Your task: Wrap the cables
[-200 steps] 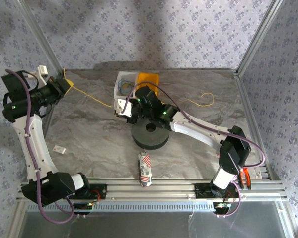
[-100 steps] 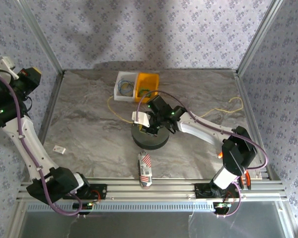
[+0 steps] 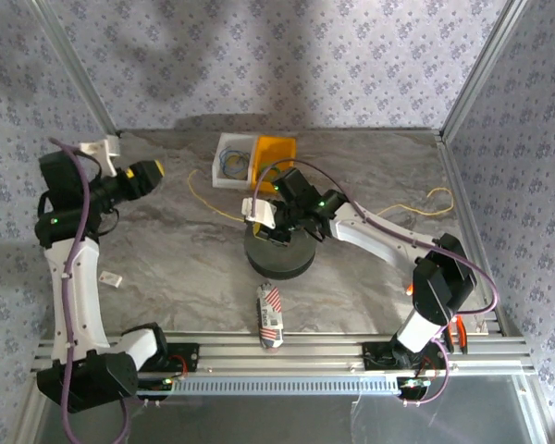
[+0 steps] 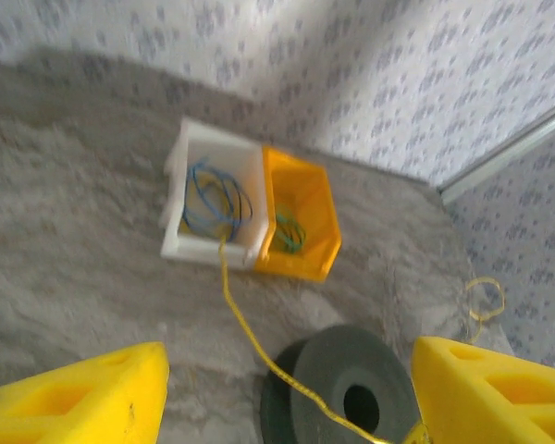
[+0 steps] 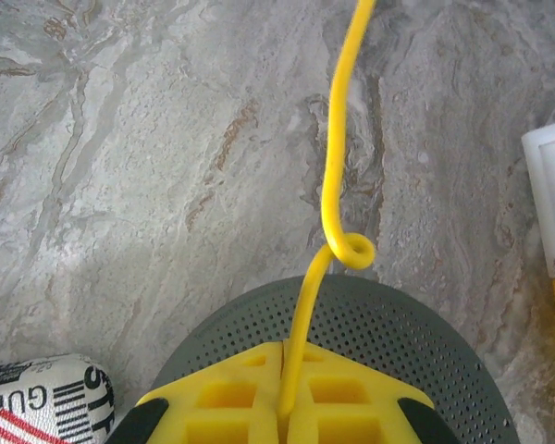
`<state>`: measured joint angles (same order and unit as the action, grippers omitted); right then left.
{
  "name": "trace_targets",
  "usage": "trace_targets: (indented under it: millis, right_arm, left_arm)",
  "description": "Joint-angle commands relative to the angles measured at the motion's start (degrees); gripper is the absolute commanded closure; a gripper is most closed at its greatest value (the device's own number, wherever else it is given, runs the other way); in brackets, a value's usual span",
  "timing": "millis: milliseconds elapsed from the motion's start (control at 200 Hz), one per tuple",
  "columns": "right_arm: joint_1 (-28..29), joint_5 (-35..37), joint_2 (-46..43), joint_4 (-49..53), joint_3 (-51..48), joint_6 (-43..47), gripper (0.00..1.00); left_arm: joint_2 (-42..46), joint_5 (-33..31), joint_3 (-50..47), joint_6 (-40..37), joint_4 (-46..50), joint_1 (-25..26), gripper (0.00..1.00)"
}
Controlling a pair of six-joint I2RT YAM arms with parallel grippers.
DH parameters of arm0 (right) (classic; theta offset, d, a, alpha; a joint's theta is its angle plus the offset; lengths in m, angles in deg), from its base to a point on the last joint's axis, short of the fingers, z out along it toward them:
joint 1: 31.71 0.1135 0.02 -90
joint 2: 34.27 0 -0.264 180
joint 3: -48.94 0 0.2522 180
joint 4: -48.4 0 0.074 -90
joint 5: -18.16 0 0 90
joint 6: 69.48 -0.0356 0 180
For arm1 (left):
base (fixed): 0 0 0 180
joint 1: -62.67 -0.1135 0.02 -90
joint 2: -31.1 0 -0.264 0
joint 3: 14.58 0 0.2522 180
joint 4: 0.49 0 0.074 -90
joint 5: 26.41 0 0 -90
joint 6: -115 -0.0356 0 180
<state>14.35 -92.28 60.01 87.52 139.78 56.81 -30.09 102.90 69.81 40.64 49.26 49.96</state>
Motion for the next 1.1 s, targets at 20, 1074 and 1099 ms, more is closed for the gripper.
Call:
trace_targets:
  millis: [20, 1074, 1099]
  right_arm:
    - [1.59, 2.47, -2.23, -2.6, 0.76, 2.22, 1.0]
    - [3.42, 4.39, -0.07, -2.83, 6.01, 2.27, 0.35]
    - [3.49, 3.67, -0.5, -3.17, 6.05, 2.21, 0.3]
  left_arm:
    - [-0.31, -2.13, -3.45, -0.29, -1.76, 4.12, 0.29]
    - [-1.15, -14.47, -4.82, 6.7, -7.24, 8.41, 1.0]
    - [-0.41, -15.16, -4.88, 7.13, -7.39, 8.39, 1.0]
